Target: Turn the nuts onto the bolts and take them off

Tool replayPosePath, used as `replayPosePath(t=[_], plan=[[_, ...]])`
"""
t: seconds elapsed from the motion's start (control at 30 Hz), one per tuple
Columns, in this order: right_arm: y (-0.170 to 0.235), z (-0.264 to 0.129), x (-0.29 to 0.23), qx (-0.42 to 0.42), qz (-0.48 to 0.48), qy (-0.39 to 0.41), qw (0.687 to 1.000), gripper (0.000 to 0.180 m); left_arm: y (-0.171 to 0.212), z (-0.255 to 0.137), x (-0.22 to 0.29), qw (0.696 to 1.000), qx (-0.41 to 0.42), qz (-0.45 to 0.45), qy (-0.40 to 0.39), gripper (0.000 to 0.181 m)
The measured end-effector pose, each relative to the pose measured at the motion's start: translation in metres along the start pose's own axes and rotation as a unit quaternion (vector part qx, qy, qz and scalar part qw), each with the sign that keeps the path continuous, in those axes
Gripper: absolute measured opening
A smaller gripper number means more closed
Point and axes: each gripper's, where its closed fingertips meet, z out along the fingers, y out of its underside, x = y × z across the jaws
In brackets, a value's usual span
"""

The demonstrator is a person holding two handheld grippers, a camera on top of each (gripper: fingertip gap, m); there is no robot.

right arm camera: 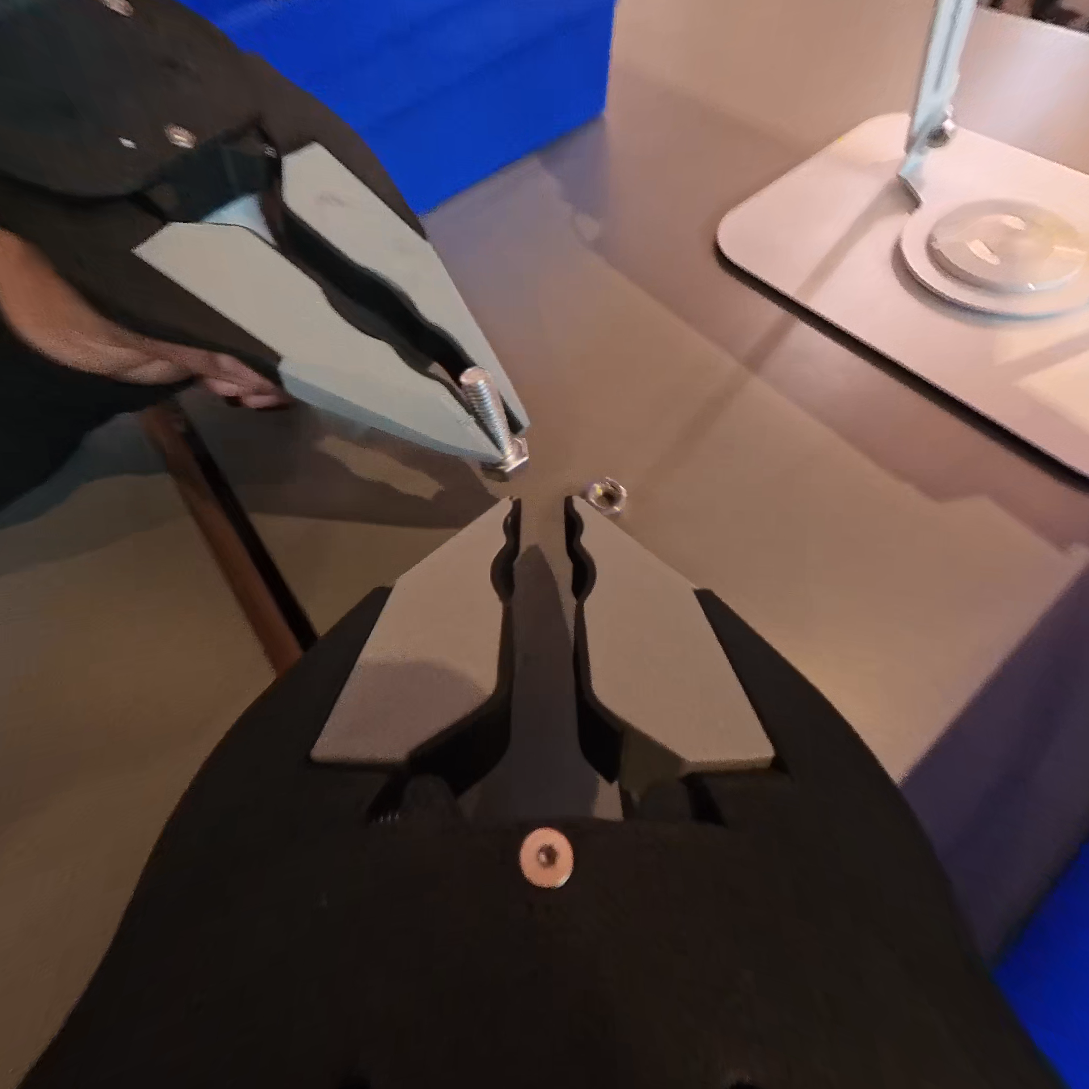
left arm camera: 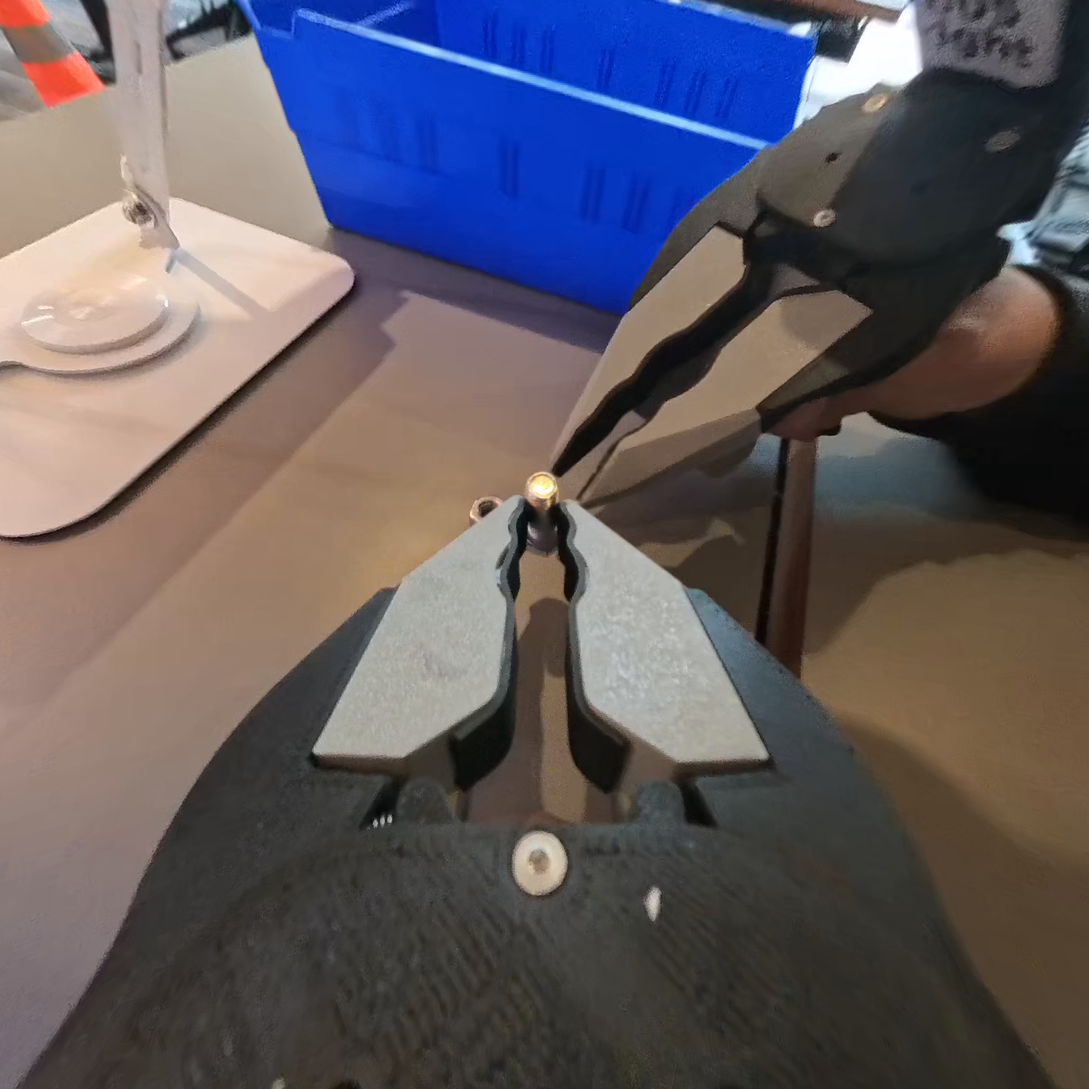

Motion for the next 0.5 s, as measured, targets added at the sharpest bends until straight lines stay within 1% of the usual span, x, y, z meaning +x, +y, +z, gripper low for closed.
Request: replayPosePath(t=[0.03,0.1,0.2,0.27,0.33,0.37,0.5], plan=[[-0.005,-0.003,-0.006,0.014,-0.002,-0.019,1.000,0.014,-0.003,-0.004,0.002,1.000,0.010,-0.002,0.007,0.007],[-0.013,-0.007,-0.014,0.036,-0.009,-0.041,0.998,0.018,-0.010,-0.011,0.007,0.999,0.028,-0.010,0.028,0.007],[-0.023,-0.010,-0.020,0.063,-0.028,-0.050,0.996,0.026,-0.019,-0.017,0.018,0.996,0.054,-0.015,0.064,0.007],[-0.027,-0.012,-0.027,0.075,-0.046,-0.058,0.994,0.027,-0.022,-0.019,0.019,0.996,0.060,-0.014,0.067,0.006],[-0.030,-0.014,-0.032,0.084,-0.063,-0.062,0.993,0.022,-0.023,-0.021,0.024,0.995,0.062,-0.012,0.080,0.007],[-0.032,-0.015,-0.034,0.088,-0.073,-0.063,0.991,0.016,-0.024,-0.021,0.024,0.995,0.065,-0.013,0.081,0.006],[-0.036,-0.019,-0.036,0.101,-0.086,-0.058,0.989,0.014,-0.029,-0.025,0.027,0.992,0.081,-0.022,0.096,0.006]])
